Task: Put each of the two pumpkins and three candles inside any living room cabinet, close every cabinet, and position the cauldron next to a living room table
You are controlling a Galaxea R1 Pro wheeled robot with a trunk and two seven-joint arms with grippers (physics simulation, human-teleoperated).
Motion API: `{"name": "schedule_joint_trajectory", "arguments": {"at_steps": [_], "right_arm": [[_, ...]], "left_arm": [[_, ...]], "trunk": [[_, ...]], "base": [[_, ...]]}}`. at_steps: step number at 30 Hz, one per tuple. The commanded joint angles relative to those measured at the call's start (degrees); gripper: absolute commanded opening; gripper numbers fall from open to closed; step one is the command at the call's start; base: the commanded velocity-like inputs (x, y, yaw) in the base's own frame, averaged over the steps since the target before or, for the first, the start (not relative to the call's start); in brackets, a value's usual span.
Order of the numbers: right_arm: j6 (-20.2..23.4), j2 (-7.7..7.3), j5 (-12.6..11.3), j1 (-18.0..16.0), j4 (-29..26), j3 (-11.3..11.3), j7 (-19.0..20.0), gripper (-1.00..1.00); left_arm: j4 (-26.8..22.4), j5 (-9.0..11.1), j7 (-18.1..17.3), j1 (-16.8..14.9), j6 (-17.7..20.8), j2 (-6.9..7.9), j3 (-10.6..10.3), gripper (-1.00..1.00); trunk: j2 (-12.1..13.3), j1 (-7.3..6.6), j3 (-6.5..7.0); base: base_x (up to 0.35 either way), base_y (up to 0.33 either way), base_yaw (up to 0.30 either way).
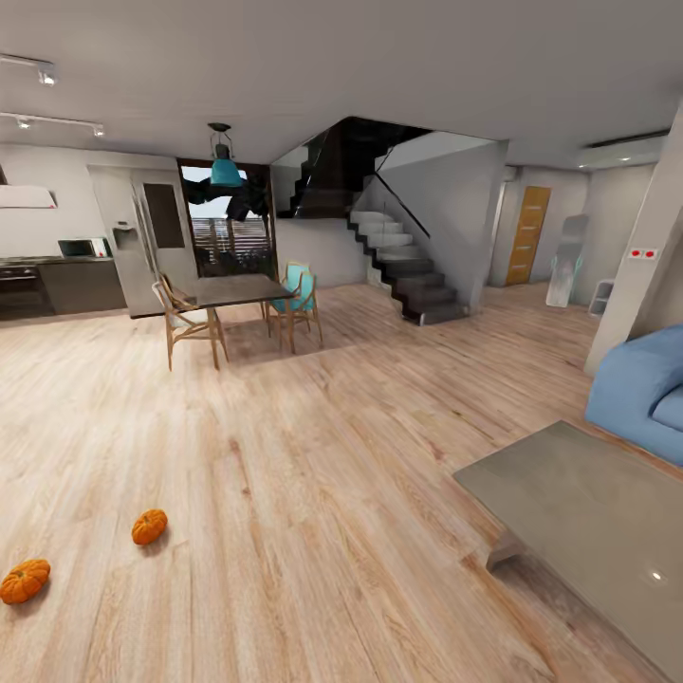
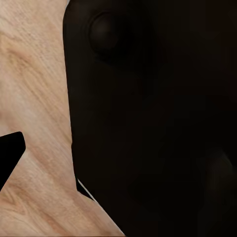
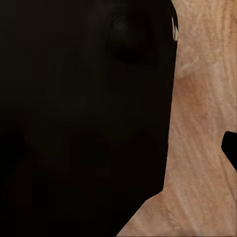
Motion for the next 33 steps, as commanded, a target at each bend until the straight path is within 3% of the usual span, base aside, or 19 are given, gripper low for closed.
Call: {"name": "schedule_joint_trajectory", "arguments": {"at_steps": [1, 4, 16, 28, 33], "right_arm": [[-0.16, 0.21, -0.33, -0.28, 0.11, -0.17, 0.18, 1.00], [0.04, 0.16, -0.35, -0.26, 0.10, -0.17, 0.15, 1.00], [-1.62, 0.33, -0.65, -0.26, 0.12, -0.13, -0.11, 1.00], [-1.84, 0.27, -0.86, -0.25, 0.10, -0.23, -0.14, 1.00], [-1.77, 0.32, -0.90, -0.26, 0.14, -0.23, -0.36, 1.00]], "left_arm": [[-0.33, -0.07, 0.12, 0.33, -0.33, 0.33, -0.04, 1.00], [-0.98, -0.03, 0.10, 0.53, -0.44, 1.20, -0.02, 1.00], [-1.32, 0.17, -0.09, 0.53, -0.44, 1.34, 0.00, 1.00], [-1.32, 0.18, -0.09, 0.53, -0.57, 1.40, 0.17, 1.00], [-1.32, 0.25, -0.09, 0.53, -3.48, 1.47, 0.08, 1.00]], "trunk": [[-0.03, 0.00, -0.03], [-0.03, 0.00, -0.03], [-0.03, 0.00, -0.03], [-0.03, 0.00, -0.03], [-0.03, 0.00, -0.03]], "base": [[0.000, 0.000, 0.000], [0.000, 0.000, 0.000], [0.000, 0.000, 0.011], [0.000, 0.000, 0.216], [0.000, 0.000, 0.131]]}}
